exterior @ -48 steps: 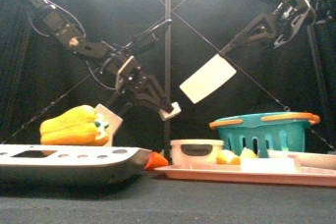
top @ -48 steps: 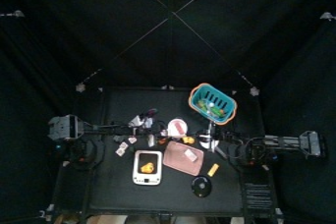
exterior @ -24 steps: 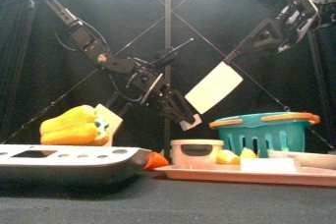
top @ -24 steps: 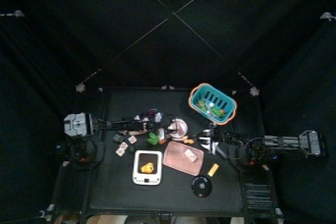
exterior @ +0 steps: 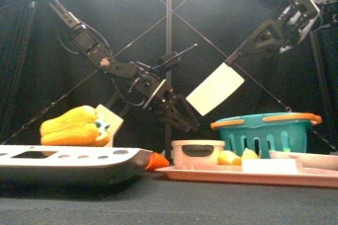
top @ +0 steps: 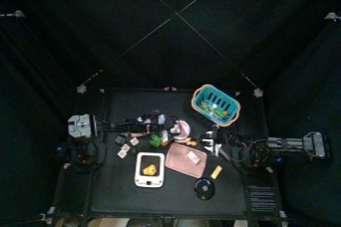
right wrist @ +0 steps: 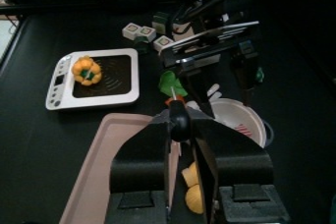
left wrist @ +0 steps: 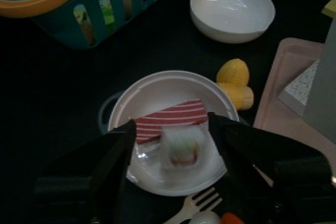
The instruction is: Place white sushi piece in pot
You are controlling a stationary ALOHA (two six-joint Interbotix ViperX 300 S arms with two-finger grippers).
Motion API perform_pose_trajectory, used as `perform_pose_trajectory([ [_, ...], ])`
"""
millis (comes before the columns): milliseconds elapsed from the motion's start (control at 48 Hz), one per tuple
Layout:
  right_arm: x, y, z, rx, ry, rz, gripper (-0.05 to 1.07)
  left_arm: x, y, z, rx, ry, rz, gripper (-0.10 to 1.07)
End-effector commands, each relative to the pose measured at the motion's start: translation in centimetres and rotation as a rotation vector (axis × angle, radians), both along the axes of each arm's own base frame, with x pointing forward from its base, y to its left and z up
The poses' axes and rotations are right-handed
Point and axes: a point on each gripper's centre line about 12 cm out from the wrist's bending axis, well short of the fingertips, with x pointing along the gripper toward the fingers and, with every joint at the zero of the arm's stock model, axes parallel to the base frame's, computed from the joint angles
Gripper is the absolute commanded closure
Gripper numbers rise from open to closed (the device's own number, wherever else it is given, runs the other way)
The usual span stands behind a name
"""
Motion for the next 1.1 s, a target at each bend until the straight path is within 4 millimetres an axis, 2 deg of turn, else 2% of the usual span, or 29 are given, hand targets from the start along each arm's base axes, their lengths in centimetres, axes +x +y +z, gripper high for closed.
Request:
perform_pose_trajectory([
  [0, 0.2, 0.0, 0.7, -0.006, -0.023, 0.0, 0.6, 0.6, 0.3, 1.5, 0.005, -0.045, 0.007, -0.02],
  [271, 0.2, 0.0, 0.9, -0.012, -0.028, 0.002, 0.6, 0.5, 0.0, 2.0, 0.008, -0.052, 0.003, -0.03],
  [896, 0.2, -0.2, 0.9, -0.02, -0.037, -0.009, 0.6, 0.2, -0.1, 1.6, 0.009, -0.039, -0.002, -0.03],
  [1083, 0.6, -0.5, 1.0, -0.027, -0.048, -0.02, 0.6, -0.8, -0.4, 2.0, 0.006, -0.038, 0.001, -0.03],
])
